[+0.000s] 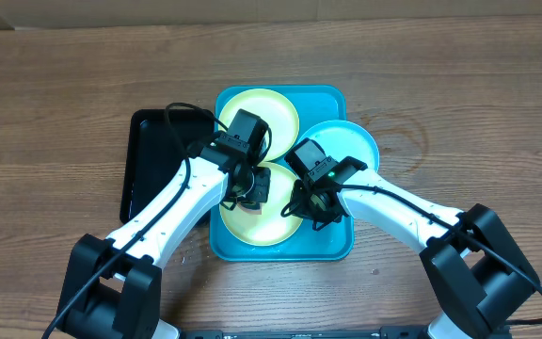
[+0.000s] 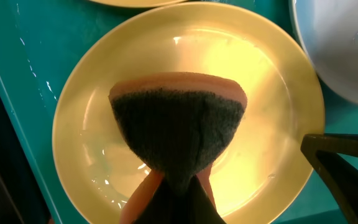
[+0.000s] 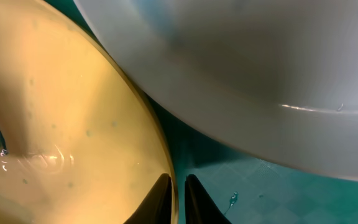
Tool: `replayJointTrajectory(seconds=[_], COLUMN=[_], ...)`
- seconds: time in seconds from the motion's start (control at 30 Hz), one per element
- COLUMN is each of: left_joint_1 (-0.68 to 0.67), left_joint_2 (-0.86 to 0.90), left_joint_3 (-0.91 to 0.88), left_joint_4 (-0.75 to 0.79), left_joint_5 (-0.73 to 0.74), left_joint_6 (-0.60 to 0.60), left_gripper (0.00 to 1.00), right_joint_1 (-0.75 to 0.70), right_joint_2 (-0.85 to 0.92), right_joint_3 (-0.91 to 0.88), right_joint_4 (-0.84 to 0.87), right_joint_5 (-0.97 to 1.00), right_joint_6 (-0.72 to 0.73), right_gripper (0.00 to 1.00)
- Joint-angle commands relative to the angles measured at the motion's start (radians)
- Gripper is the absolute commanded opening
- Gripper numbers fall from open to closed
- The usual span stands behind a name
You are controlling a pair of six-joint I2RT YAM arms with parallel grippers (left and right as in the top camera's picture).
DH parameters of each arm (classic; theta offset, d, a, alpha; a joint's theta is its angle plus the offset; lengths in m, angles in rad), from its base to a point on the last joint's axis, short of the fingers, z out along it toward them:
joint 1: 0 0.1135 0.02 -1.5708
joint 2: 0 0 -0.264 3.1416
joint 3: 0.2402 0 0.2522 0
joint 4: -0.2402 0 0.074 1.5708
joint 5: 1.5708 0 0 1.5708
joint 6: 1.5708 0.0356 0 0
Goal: Clean dirty plates on tray and stack at the side
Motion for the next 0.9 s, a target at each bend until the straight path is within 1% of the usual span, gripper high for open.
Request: replayJointTrajectory(seconds=[0.0,0.17,0.27,0.43,0.87], left_joint_1=[-0.008,-0.008,-0.008,-0.008,-0.008], left_joint_2=[0.007,0.007,0.007,0.007,0.035], left_joint_3=[-0.007,-0.007,-0.007,-0.008,-0.008], left_joint_4=[0.001,-0.012,-0.022,-0.021,-0.014], left_joint_5=[-0.010,-0.011,-0.019,-0.081,-0.080], left_joint_6=[-0.010,-0.010,-0.010,-0.010,-0.010], left_gripper=[0.04,0.04,0.04,0.04,0.04], right_joint_1=[0.004,0.009,0.009,0.009,0.009], right_joint_2=[-0.002,-0.002,-0.002,-0.002,-0.002], right_joint_3=[-0.009,-0.009,-0.009,-0.009,-0.018], right_joint_4=[0.005,0.005,0.005,0.005,0.008], right_joint_5=[-0.009,-0.009,-0.009,-0.009,-0.032], right_joint_6=[0.003,0.003,0.003,0.003,0.003], right_gripper=[0.08,0.04,0.04,0.04,0.04])
